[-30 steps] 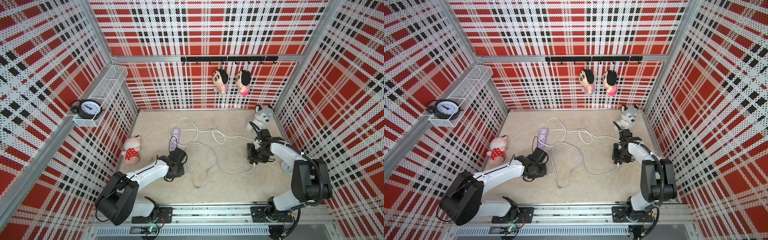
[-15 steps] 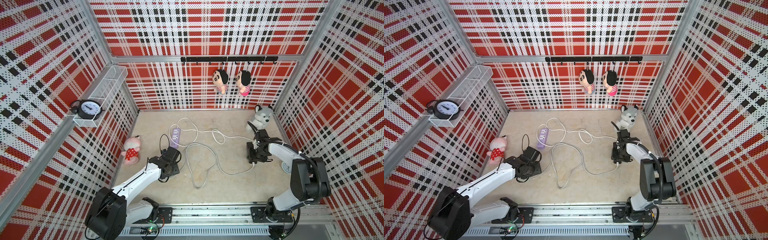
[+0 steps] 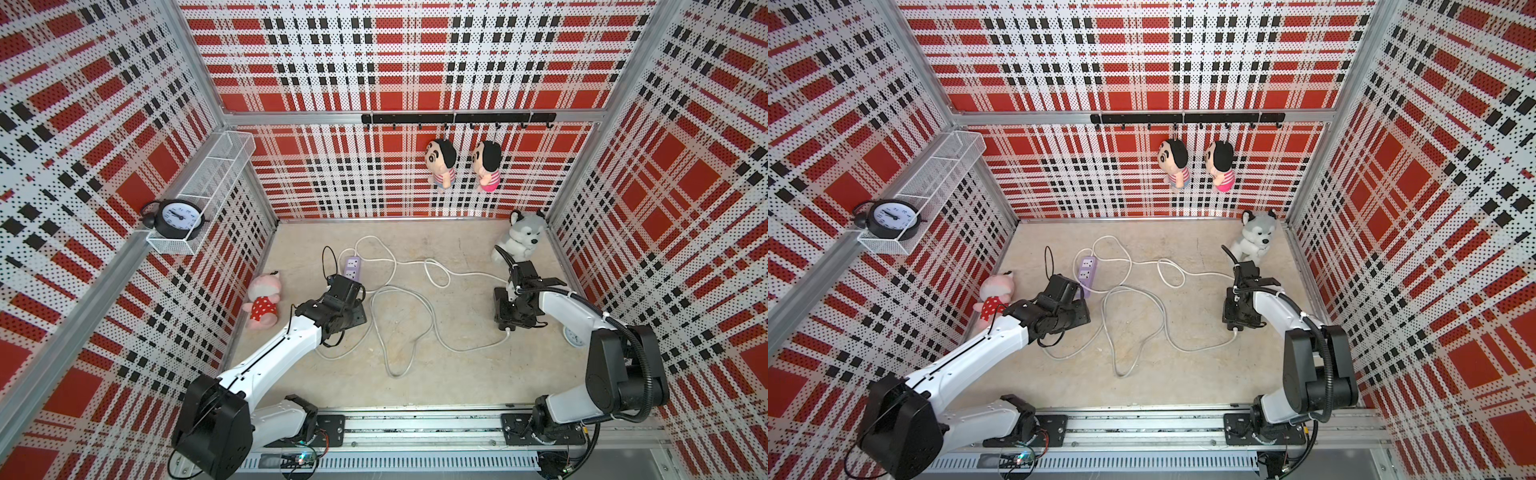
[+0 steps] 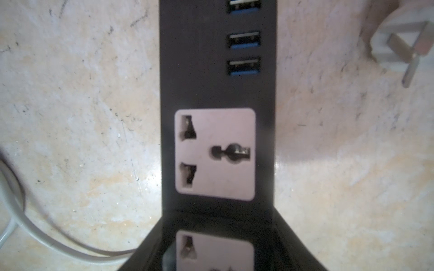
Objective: Unwrap the cord wrapped around the power strip
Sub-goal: Place the power strip at the center of the board.
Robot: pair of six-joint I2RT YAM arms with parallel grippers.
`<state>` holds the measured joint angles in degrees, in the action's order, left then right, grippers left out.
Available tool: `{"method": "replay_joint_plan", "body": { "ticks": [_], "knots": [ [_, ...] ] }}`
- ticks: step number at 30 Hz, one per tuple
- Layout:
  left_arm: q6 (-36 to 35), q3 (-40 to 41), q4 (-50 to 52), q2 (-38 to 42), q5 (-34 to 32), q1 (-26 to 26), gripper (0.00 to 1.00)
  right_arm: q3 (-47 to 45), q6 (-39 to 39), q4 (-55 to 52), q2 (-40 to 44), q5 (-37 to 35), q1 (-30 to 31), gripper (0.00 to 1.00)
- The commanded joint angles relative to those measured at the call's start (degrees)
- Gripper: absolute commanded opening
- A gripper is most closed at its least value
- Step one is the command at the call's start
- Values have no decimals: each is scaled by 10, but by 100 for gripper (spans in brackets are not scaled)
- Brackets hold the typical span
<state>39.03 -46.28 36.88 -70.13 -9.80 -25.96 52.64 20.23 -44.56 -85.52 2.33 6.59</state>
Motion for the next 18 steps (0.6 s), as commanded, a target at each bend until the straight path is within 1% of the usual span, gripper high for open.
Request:
{"method": "replay_joint_plan", "body": {
  "ticks": [1,2,5,8,15,18],
  "knots": [
    [-18,-6,-25,-8,9,2,64,-3,3,-10,14,-3,4,56],
    [-18,-5,-29,-8,10,2,64,-4,2,-9,15,-3,4,56],
    [-19,-2,-35,-11,15,3,65,-5,2,-11,13,-1,3,63],
    [-20,0,-37,-14,16,3,65,-3,0,-13,12,-1,4,67],
    [-20,5,-48,-16,23,2,64,6,-2,-25,10,-7,3,69],
    [-21,7,-49,-17,24,3,64,16,0,-41,21,-14,3,76]
  ]
}}
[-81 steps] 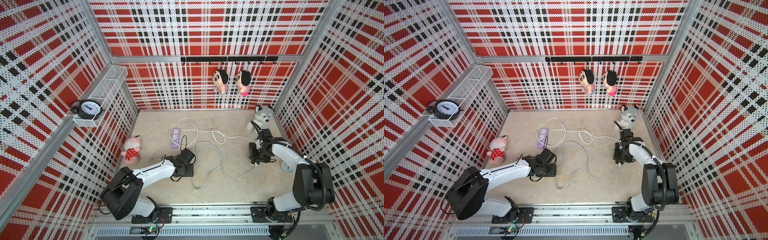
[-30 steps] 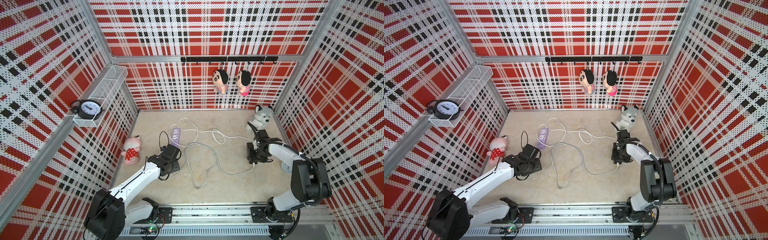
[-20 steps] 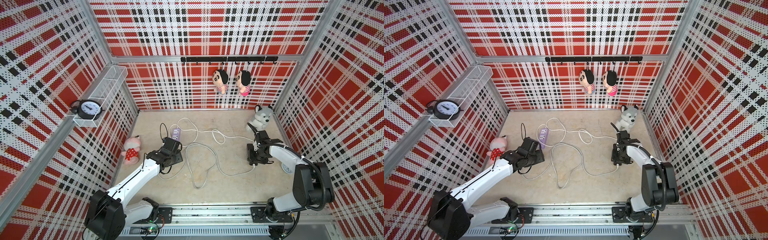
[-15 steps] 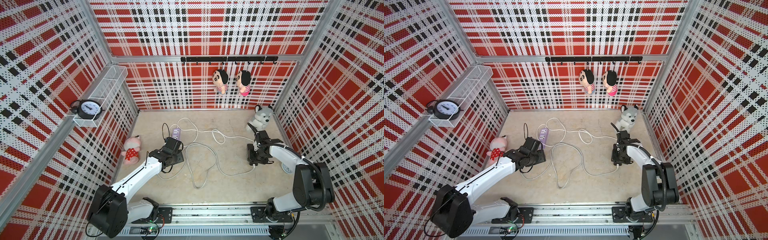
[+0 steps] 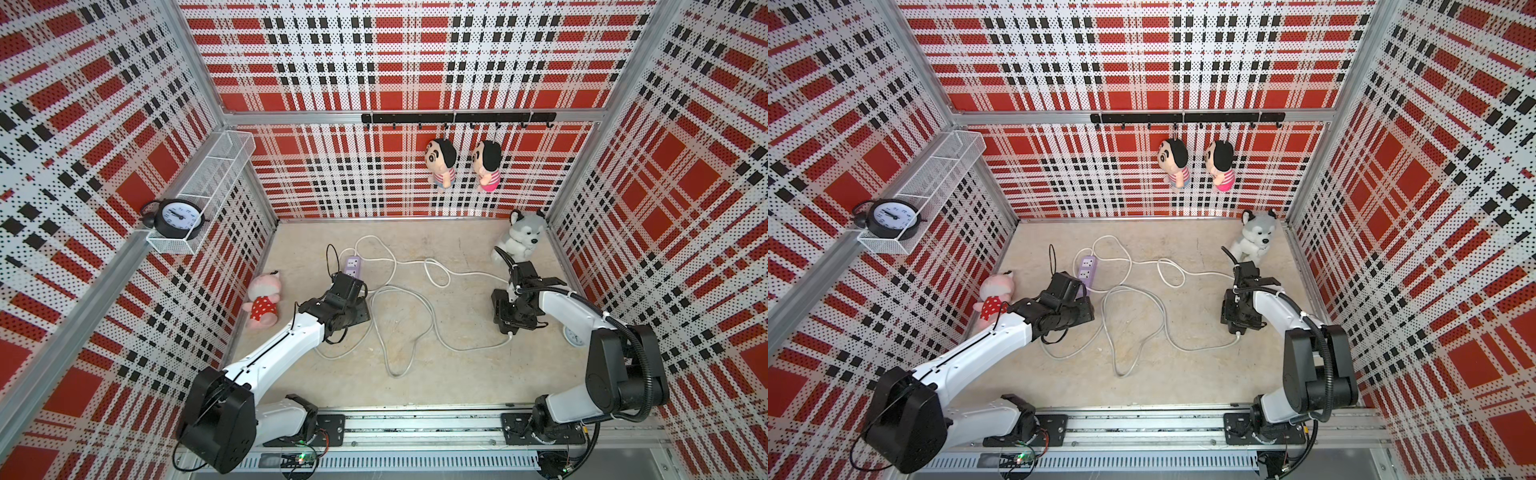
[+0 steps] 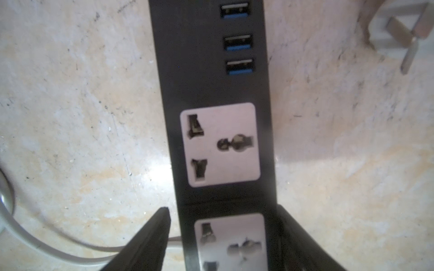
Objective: Unwrap the cord wrapped around the power strip
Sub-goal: Place the power strip at the center of the board.
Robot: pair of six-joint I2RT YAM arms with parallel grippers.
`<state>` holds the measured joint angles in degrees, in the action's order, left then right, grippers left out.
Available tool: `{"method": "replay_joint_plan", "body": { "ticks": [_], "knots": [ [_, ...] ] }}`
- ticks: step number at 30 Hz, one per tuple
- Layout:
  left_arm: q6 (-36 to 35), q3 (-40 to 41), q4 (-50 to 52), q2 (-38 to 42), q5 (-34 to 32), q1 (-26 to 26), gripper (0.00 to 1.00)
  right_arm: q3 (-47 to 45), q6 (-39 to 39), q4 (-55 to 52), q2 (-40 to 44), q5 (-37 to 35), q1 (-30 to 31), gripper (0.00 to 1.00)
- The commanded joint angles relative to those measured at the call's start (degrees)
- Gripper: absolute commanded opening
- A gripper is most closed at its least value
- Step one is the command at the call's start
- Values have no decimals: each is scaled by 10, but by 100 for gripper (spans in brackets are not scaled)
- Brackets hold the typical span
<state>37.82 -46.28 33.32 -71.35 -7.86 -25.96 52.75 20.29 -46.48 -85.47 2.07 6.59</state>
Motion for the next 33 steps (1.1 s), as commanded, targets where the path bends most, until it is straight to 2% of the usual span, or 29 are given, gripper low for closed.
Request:
{"method": "replay_joint_plan", "body": {
  "ticks": [1,5,10,13,19,24,26,28,33],
  "knots": [
    [-11,8,-14,-5,5,3,64,21,-1,-30,25,-14,3,79],
    [-14,4,-17,-8,5,3,64,41,1,-54,46,-21,3,82],
    [-18,4,-27,-16,7,3,65,46,-8,-50,47,-36,-5,78],
    [-20,9,-34,-17,11,2,64,48,-24,-29,18,-25,-28,73],
    [-22,19,-40,-14,12,-1,64,71,-43,-18,-57,-21,-45,76],
    [-20,35,-52,-11,18,0,64,67,-66,17,-96,0,-48,71],
    [-21,35,-53,-13,18,1,64,64,-67,19,-103,-4,-46,63],
    [-22,33,-52,-16,18,0,64,57,-63,21,-97,-24,-33,45],
    [-22,26,-53,-22,18,0,64,43,-30,23,-97,-92,30,35]
  ]
}}
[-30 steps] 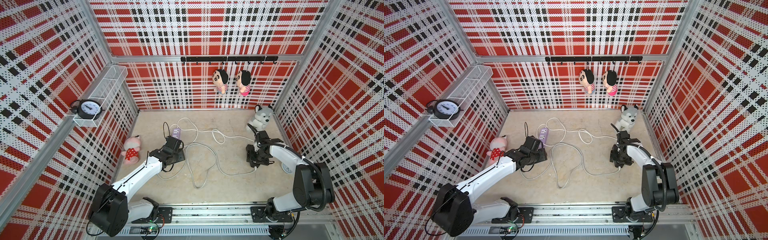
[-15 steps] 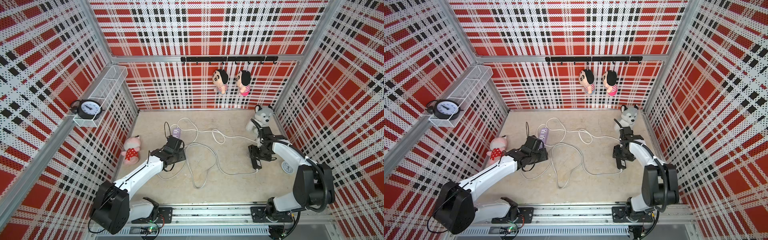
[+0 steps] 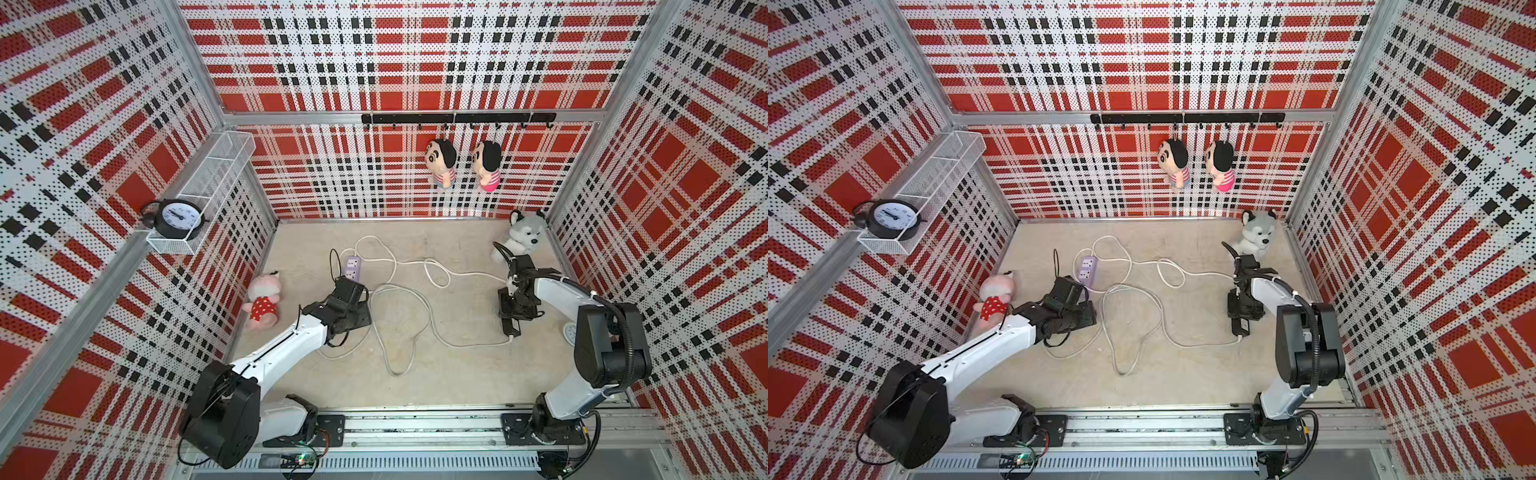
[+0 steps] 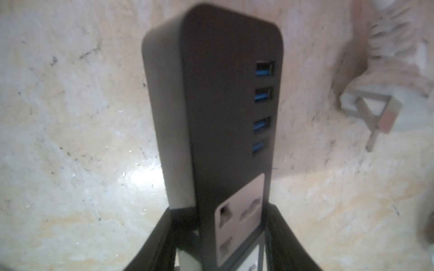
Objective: Unwrap the cord wrapped around the power strip
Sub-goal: Place the power strip at the center of the board, then adjust the power cord at the center of the board.
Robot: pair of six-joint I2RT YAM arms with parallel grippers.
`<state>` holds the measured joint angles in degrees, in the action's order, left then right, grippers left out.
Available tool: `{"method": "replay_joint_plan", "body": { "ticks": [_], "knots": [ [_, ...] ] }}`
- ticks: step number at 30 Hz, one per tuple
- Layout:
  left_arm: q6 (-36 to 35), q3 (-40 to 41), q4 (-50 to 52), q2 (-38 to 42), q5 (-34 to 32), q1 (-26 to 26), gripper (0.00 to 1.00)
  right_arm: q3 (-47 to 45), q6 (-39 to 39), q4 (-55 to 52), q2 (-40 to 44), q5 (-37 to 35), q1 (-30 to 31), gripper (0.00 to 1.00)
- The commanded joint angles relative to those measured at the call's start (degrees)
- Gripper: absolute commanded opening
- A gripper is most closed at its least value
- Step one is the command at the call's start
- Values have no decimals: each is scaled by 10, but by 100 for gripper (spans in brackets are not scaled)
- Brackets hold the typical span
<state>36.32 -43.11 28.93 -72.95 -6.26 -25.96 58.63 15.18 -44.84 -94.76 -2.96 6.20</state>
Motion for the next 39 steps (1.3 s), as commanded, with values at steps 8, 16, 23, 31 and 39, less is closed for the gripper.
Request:
{"method": "replay_joint_plan", "body": {
  "ticks": [8,16,23,31,39],
  "knots": [
    [-5,-1,-1,8,-1,0,63,-35,78,25,-17,-141,86,54],
    [-10,-5,-5,-4,2,3,62,22,67,-17,89,-34,84,77],
    [-10,23,13,12,12,6,62,79,33,-43,123,26,123,71],
    [19,88,-43,44,83,18,49,126,38,68,44,92,290,45],
    [60,132,-20,96,87,17,47,232,56,131,-81,156,387,35]
  ]
}}
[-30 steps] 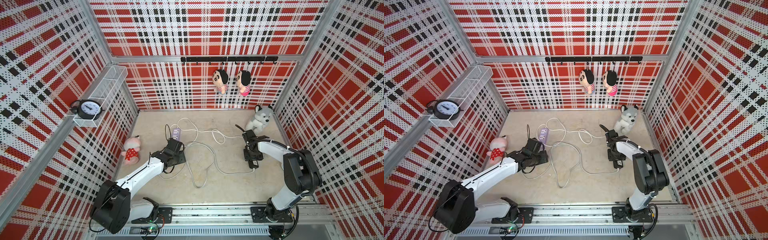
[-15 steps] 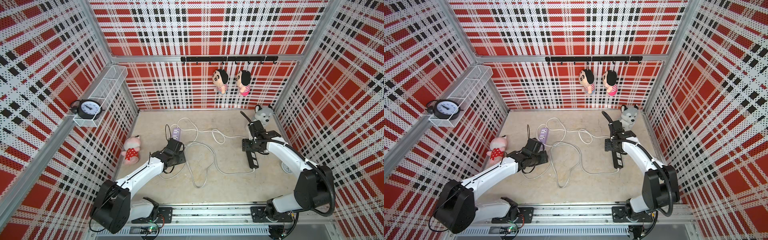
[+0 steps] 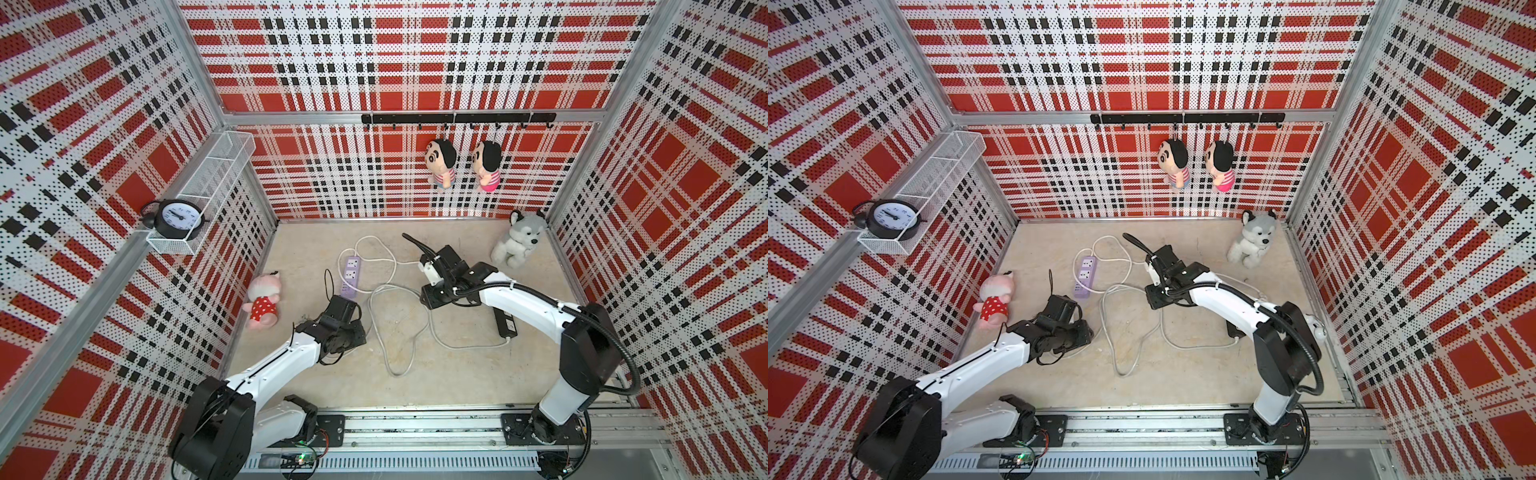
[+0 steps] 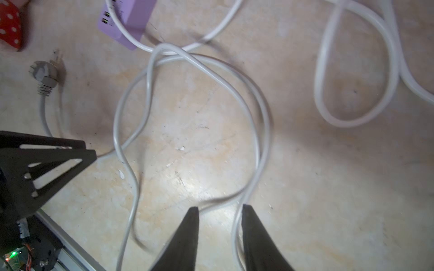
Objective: Unwrap the cord wrapped around the power strip
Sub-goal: Adjust the power cord at the center of the board.
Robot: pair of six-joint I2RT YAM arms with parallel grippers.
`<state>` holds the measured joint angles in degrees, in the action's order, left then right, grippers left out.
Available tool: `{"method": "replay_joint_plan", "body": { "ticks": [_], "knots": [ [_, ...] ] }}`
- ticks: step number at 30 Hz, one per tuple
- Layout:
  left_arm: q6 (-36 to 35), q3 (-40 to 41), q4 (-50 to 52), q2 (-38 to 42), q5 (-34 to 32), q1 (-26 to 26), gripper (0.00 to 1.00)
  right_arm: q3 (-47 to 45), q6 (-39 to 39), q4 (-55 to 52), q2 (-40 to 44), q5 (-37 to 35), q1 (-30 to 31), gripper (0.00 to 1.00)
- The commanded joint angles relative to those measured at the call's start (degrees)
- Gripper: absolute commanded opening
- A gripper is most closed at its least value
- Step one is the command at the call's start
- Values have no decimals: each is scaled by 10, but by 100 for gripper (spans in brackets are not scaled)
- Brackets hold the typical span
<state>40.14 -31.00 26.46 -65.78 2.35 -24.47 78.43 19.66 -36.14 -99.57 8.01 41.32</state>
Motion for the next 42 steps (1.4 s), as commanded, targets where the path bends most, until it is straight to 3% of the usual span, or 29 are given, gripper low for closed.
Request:
{"method": "replay_joint_plan", "body": {
  "ticks": [1,4,14,17,22,31,42],
  "knots": [
    [27,12,4,31,2,2,46,51,15,47,-54,54,50,38],
    [38,11,16,37,-10,0,45,99,22,48,-108,66,87,50],
    [46,12,20,43,-20,-7,44,140,53,87,-211,81,122,55],
    [46,12,20,43,-23,-7,44,149,51,89,-227,82,123,48],
    [48,13,20,47,-25,-8,44,154,48,92,-207,64,111,10],
    [41,9,20,41,-32,-13,45,87,63,105,-82,148,62,5],
    [39,-19,-30,5,-48,-77,54,-69,103,119,56,148,-26,3]
  ]
}}
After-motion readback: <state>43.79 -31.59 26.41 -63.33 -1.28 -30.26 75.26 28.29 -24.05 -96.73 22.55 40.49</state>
